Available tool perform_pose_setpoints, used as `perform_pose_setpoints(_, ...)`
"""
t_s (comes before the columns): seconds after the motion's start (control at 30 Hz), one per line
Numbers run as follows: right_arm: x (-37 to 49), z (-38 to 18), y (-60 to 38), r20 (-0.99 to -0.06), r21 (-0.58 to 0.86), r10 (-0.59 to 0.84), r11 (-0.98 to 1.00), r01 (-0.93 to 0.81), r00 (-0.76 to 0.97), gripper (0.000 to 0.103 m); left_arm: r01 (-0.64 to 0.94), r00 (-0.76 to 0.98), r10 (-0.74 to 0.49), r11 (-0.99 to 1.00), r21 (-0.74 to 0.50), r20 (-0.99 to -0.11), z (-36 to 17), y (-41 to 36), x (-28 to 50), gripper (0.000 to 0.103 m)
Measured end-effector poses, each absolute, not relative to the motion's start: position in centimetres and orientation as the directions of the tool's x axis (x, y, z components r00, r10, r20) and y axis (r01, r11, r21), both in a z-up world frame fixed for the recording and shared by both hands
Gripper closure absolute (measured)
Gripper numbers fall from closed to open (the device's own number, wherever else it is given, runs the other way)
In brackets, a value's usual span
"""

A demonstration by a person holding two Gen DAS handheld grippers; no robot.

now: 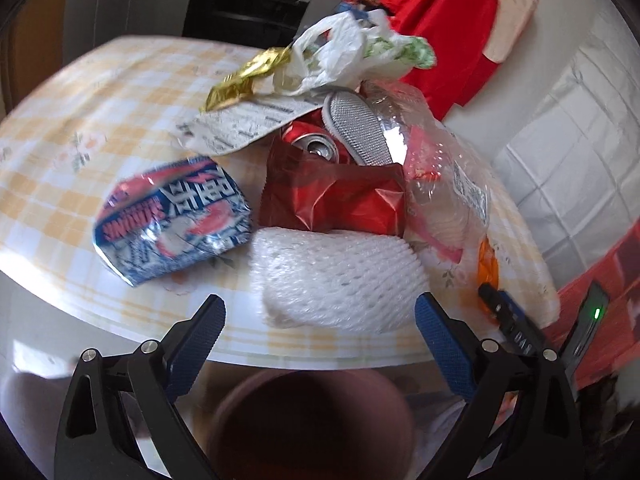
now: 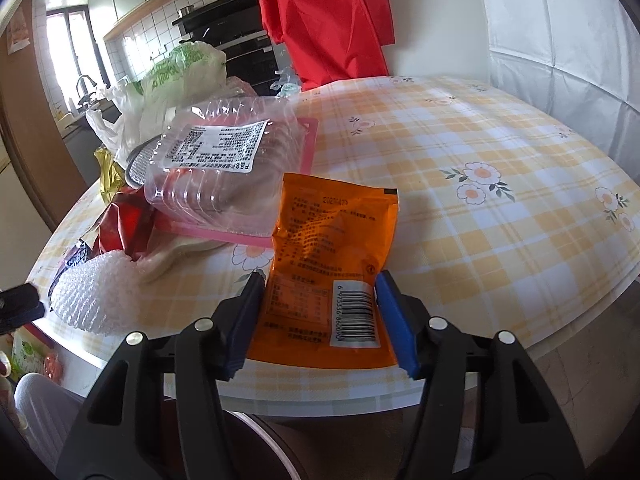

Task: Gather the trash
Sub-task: 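Grasp the white foam netting with the left tool while the right tool holds the packet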

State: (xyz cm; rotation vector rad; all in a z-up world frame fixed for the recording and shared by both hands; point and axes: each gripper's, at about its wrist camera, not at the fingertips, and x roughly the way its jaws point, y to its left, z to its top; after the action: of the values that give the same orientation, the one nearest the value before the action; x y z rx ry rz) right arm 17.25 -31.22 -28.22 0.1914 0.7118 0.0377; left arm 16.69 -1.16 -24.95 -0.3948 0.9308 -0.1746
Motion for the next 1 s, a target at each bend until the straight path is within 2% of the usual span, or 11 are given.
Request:
perform_pose_setpoints(0.17,17.3,-28.5,-31.5,-0.646,0.199,0.100,0.979,0.040,0.757,0.045,-0.147,0.558,-0.348,0.852,-0.503,-0.753,-26.8,-0.5,18.2,0.019)
perform_pose_setpoints(0.27,17.4,-28.5,-31.5,-0.644,0.202,0.104,0.979,0.037,0.758,0.045,-0.191,0.542,-0.370,0.820,-0.539,-0.755,-27.8,-0.6,18.6,0.032)
perform_pose_setpoints(0.4,17.3,-28.5,-31.6,-0.638,0.204,0.098,0.978,0.044,0.764,0.045,-0.179,0.553,-0.377,0.817,-0.548,-0.743,-27.8,-0.5,18.3,0.064)
perform_pose_setpoints(0.43,17.2,-28.5,-31.8,-0.636,0.206,0.095,0.977,0.050,0.766,0.045,-0.170,0.557,-0.375,0.822,-0.544,-0.741,-27.6,-0.5,18.2,0.069)
perform_pose_setpoints(0.5,17.1,-28.4,-32.2,-0.629,0.217,0.082,0.973,0.073,0.773,0.045,-0.145,0.576,-0.378,0.825,-0.546,-0.725,-26.8,-0.4,17.7,0.074)
perform_pose_setpoints(0.77,16.4,-27.6,-33.5,-0.594,0.239,0.033,0.961,0.137,0.804,0.045,-0.009,0.663,-0.345,0.884,-0.468,-0.664,-23.1,-1.1,15.3,0.076)
perform_pose_setpoints(1.0,15.3,-26.4,-32.4,-0.552,0.188,0.014,0.976,0.108,0.834,0.045,0.008,0.715,-0.282,0.919,-0.395,-0.640,-21.3,-0.8,13.4,0.076)
